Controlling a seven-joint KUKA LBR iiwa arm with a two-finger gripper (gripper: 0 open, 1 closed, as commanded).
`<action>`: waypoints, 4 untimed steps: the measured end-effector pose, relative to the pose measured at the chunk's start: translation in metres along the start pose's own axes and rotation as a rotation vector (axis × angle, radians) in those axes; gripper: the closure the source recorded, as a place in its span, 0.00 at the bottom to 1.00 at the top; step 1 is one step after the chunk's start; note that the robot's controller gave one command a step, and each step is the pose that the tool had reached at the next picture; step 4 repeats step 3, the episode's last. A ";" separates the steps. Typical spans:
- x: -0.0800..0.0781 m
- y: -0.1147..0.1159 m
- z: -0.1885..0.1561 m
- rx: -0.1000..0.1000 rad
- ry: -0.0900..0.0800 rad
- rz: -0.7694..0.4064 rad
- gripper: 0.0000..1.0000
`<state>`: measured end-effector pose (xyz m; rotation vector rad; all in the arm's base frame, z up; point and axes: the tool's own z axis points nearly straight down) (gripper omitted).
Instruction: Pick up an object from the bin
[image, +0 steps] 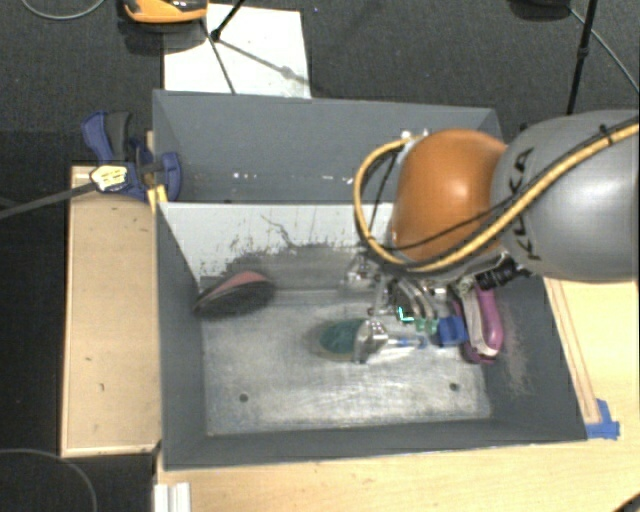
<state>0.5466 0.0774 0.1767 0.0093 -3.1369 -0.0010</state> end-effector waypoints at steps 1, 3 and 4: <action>-0.020 -0.020 0.104 0.000 -0.012 -0.262 0.00; -0.014 -0.022 -0.027 0.002 -0.015 -0.314 1.00; -0.014 -0.022 -0.027 0.002 -0.015 -0.314 1.00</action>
Offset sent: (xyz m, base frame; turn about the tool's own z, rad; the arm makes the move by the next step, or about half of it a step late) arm 0.0170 -0.0195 -0.1067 -0.2630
